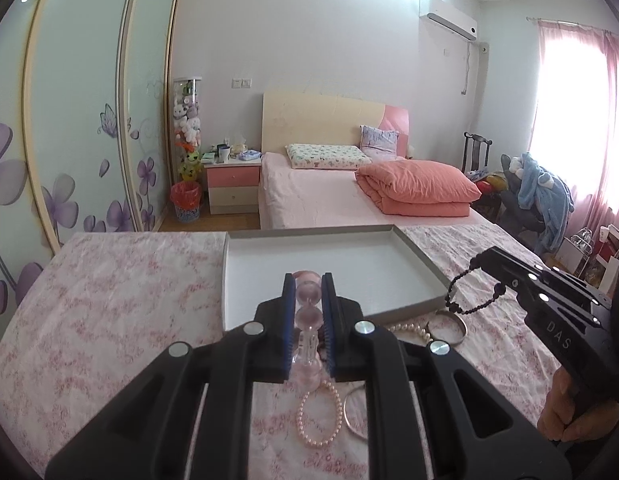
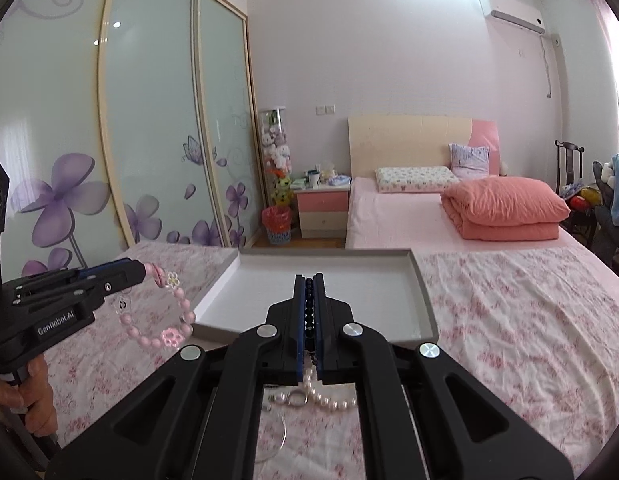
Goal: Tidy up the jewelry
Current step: 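Carry both bracelets into the tray and open both tools to release them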
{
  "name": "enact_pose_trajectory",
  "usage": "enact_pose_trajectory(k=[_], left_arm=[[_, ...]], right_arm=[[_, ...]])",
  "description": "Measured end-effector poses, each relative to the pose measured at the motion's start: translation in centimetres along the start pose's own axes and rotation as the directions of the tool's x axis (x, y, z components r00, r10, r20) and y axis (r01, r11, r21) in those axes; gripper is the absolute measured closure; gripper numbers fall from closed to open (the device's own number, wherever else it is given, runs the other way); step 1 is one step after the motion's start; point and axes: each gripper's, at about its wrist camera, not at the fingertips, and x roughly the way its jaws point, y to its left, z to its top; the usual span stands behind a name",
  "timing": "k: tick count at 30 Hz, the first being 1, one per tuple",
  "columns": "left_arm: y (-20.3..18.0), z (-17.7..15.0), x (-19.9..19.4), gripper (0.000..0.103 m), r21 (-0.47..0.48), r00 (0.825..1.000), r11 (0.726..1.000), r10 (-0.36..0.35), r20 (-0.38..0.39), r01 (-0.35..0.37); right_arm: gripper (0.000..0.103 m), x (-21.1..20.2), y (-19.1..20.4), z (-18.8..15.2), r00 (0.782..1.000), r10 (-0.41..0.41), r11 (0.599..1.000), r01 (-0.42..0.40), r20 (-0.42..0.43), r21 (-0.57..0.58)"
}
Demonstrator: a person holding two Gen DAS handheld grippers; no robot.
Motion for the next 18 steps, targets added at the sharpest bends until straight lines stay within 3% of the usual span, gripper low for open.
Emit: enact_pose_trajectory(k=[8,18], left_arm=[[-0.1,2.9,3.7,0.089,-0.009,1.000,1.000,0.020,0.015,-0.020],[0.9,4.2,10.7,0.089,-0.018,0.999,0.999,0.037,-0.032,-0.037]], right_arm=[[0.098,3.4,-1.1,2.0,0.998,-0.024,1.000,0.024,0.051,-0.008],[0.098,9.8,-3.1,2.9,0.999,-0.041,0.999,0.041,0.009,0.025]])
